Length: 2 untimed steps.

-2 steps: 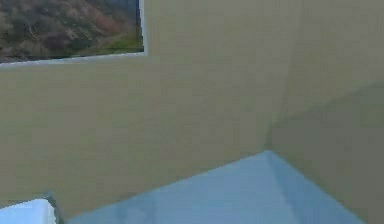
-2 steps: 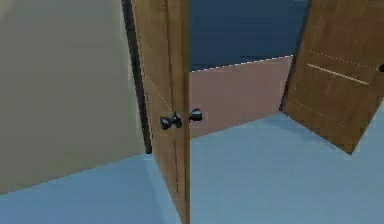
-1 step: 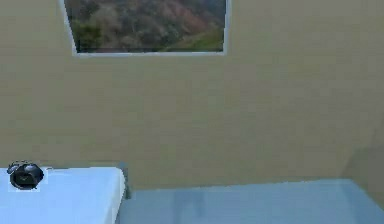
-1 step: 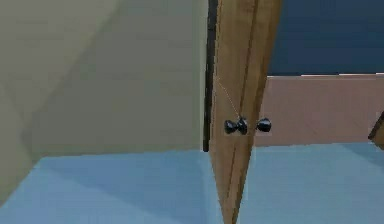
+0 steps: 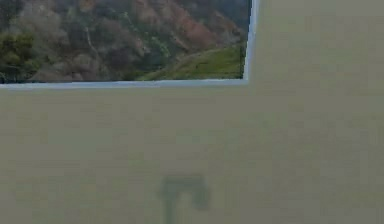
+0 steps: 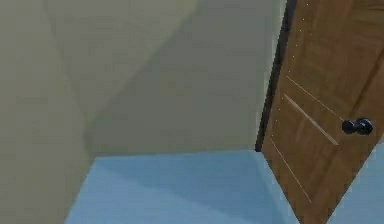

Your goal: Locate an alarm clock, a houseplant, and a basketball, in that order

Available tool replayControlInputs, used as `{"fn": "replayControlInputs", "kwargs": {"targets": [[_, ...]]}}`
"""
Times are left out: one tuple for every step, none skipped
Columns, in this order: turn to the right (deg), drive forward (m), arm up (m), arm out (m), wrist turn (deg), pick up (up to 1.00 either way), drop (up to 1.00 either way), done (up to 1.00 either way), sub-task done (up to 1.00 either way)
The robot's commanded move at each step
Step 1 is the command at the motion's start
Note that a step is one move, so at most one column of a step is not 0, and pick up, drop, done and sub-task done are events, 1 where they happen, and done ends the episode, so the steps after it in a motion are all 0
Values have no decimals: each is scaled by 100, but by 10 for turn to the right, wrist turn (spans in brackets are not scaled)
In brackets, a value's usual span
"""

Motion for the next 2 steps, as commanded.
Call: {"fn": "replayControlInputs", "kwargs": {"targets": [[-450, 0, 0, 0, 0, 0, 0, 0, 0], [-210, 0, 0, 0, 0, 0, 0, 0, 0]]}}
